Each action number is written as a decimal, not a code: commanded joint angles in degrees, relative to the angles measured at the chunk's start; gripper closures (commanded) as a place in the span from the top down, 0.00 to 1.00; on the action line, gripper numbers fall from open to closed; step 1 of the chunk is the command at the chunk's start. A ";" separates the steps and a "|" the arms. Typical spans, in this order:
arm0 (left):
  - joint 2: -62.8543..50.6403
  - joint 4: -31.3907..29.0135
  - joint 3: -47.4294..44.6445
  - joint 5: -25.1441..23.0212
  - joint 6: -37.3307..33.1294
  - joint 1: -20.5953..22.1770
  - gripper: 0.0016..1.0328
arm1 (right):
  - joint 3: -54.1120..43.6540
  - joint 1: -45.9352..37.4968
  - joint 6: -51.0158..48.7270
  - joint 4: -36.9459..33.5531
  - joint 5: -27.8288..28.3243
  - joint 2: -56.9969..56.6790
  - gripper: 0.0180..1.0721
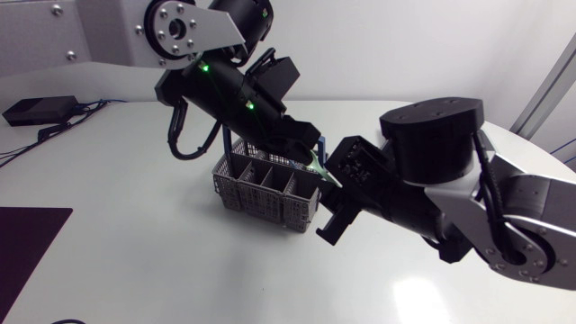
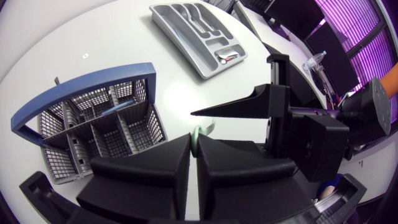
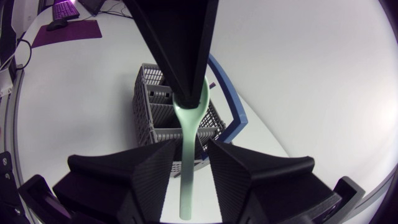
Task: Unload the cutlery basket into the drawer organizer.
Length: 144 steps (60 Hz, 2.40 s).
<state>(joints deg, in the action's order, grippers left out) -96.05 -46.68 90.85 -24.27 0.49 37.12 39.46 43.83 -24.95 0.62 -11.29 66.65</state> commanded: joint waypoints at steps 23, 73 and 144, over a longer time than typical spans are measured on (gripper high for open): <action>-0.72 -1.31 2.23 -2.80 1.79 -2.23 0.04 | 2.02 0.55 -1.86 0.26 -1.28 2.69 0.05; 7.10 1.41 0.29 -2.27 -8.40 -13.04 0.75 | -2.99 -25.99 -15.57 -13.28 28.69 -6.27 0.06; 16.16 45.18 -39.78 10.03 -24.40 -6.54 0.75 | 21.18 -77.14 -77.35 -28.04 33.53 36.36 0.20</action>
<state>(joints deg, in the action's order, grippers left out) -78.48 -3.79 53.89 -15.00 -23.83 29.39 59.20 -33.12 -99.29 -26.06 23.38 99.92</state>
